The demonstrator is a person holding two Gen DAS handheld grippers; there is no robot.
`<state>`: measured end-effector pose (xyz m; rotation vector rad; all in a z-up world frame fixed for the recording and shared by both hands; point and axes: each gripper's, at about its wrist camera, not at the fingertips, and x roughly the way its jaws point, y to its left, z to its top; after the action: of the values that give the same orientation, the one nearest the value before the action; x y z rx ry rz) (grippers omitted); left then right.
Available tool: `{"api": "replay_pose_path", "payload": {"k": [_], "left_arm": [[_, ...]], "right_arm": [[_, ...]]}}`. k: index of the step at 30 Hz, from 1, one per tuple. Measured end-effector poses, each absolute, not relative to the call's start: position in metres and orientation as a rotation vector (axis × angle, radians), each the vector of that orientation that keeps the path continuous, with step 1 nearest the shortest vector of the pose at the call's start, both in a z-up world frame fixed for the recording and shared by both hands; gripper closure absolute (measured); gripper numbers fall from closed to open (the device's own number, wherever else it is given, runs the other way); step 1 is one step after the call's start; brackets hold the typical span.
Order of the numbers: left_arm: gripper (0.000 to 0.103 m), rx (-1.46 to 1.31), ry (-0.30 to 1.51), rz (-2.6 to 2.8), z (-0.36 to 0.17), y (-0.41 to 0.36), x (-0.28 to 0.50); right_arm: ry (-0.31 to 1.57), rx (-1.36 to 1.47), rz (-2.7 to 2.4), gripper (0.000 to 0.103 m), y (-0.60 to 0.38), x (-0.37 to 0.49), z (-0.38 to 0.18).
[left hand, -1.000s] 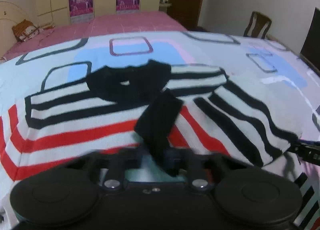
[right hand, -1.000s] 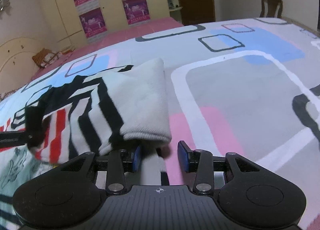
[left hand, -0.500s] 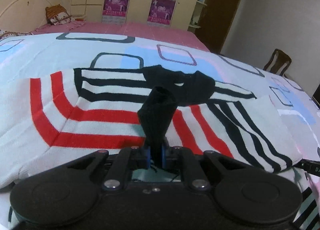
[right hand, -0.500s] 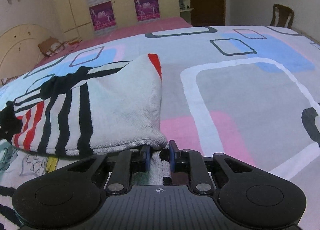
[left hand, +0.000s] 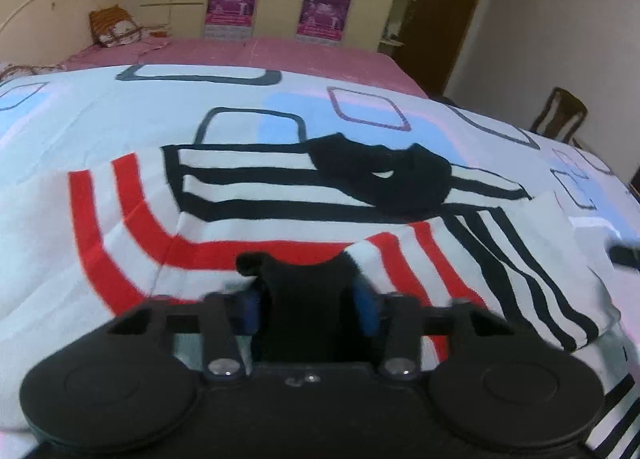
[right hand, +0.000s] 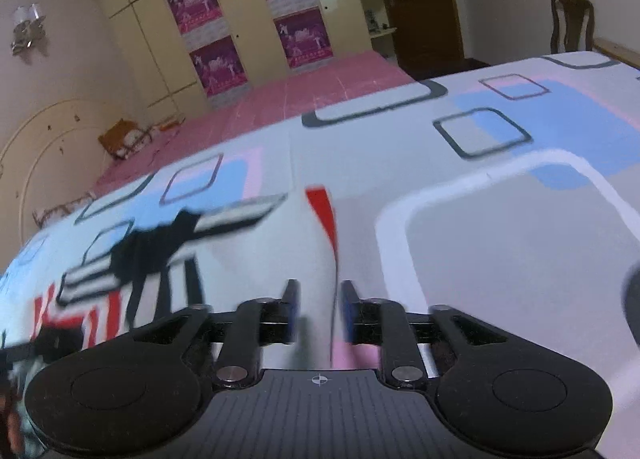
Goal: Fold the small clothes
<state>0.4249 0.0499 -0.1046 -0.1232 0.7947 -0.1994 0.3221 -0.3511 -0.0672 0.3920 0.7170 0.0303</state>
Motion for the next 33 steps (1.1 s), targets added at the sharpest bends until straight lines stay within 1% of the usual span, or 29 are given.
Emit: {"api": "replay_pose_path", "payload": {"k": [1, 2, 3, 4, 5, 6, 9, 10, 11, 13, 14, 16, 18, 21, 22, 23, 24, 25, 26, 27, 28, 29, 33], "left_arm": [[0.088, -0.131, 0.795, -0.207, -0.106, 0.051, 0.426], [0.096, -0.15, 0.798, -0.215, -0.107, 0.053, 0.427], [0.097, -0.161, 0.799, -0.219, -0.107, 0.053, 0.428], [0.097, -0.158, 0.797, -0.22, -0.107, 0.053, 0.428], [0.098, -0.156, 0.793, -0.221, -0.107, 0.052, 0.428], [0.098, -0.159, 0.789, -0.224, -0.107, 0.052, 0.428], [0.098, -0.178, 0.779, -0.234, -0.109, 0.054, 0.428], [0.098, -0.186, 0.77, -0.24, -0.109, 0.056, 0.428], [0.098, -0.192, 0.741, -0.246, -0.106, 0.057, 0.426], [0.098, -0.201, 0.664, -0.257, -0.099, 0.061, 0.421], [0.098, -0.189, 0.662, -0.253, -0.098, 0.061, 0.422], [0.098, -0.141, 0.694, -0.224, -0.103, 0.058, 0.427], [0.098, -0.164, 0.741, -0.221, -0.113, 0.062, 0.431], [0.097, -0.17, 0.747, -0.221, -0.114, 0.062, 0.431], [0.094, -0.178, 0.756, -0.224, -0.113, 0.063, 0.433], [0.086, -0.199, 0.766, -0.218, -0.11, 0.067, 0.433], [0.074, -0.211, 0.765, -0.195, -0.107, 0.071, 0.431], [0.068, -0.201, 0.732, -0.148, -0.098, 0.073, 0.424], [0.051, -0.187, 0.682, -0.115, -0.09, 0.073, 0.417], [0.04, -0.173, 0.643, -0.104, -0.082, 0.068, 0.413], [0.039, -0.153, 0.633, -0.114, -0.077, 0.058, 0.412], [0.039, -0.134, 0.645, -0.151, -0.074, 0.044, 0.418], [0.04, -0.062, 0.705, -0.3, -0.082, -0.021, 0.445]], "right_arm": [[0.702, 0.394, 0.025, 0.038, -0.354, 0.335, -0.069], [0.69, 0.402, 0.027, 0.038, -0.358, 0.348, -0.072], [0.702, 0.426, 0.038, 0.038, -0.363, 0.363, -0.076], [0.716, 0.458, 0.053, 0.041, -0.368, 0.375, -0.081], [0.725, 0.49, 0.073, 0.048, -0.373, 0.385, -0.086], [0.741, 0.514, 0.084, 0.06, -0.377, 0.396, -0.091], [0.77, 0.588, 0.114, 0.062, -0.388, 0.418, -0.103], [0.775, 0.61, 0.141, 0.09, -0.39, 0.423, -0.107], [0.77, 0.613, 0.16, 0.096, -0.391, 0.425, -0.108], [0.743, 0.59, 0.136, 0.096, -0.395, 0.421, -0.105], [0.738, 0.574, 0.123, 0.096, -0.396, 0.419, -0.106], [0.761, 0.528, 0.108, 0.096, -0.391, 0.419, -0.113], [0.769, 0.528, 0.091, 0.096, -0.39, 0.419, -0.121], [0.768, 0.538, 0.088, 0.096, -0.392, 0.416, -0.123], [0.769, 0.521, 0.09, 0.095, -0.391, 0.415, -0.121], [0.771, 0.498, 0.081, 0.088, -0.39, 0.413, -0.117], [0.76, 0.455, 0.036, 0.06, -0.388, 0.41, -0.11], [0.723, 0.416, 0.006, 0.048, -0.386, 0.403, -0.101], [0.684, 0.396, 0.025, 0.049, -0.385, 0.395, -0.093], [0.68, 0.398, 0.07, 0.051, -0.382, 0.389, -0.086], [0.684, 0.383, 0.112, 0.07, -0.375, 0.386, -0.082], [0.695, 0.333, 0.158, 0.077, -0.361, 0.387, -0.078], [0.73, 0.226, 0.316, 0.079, -0.304, 0.396, -0.079]]}}
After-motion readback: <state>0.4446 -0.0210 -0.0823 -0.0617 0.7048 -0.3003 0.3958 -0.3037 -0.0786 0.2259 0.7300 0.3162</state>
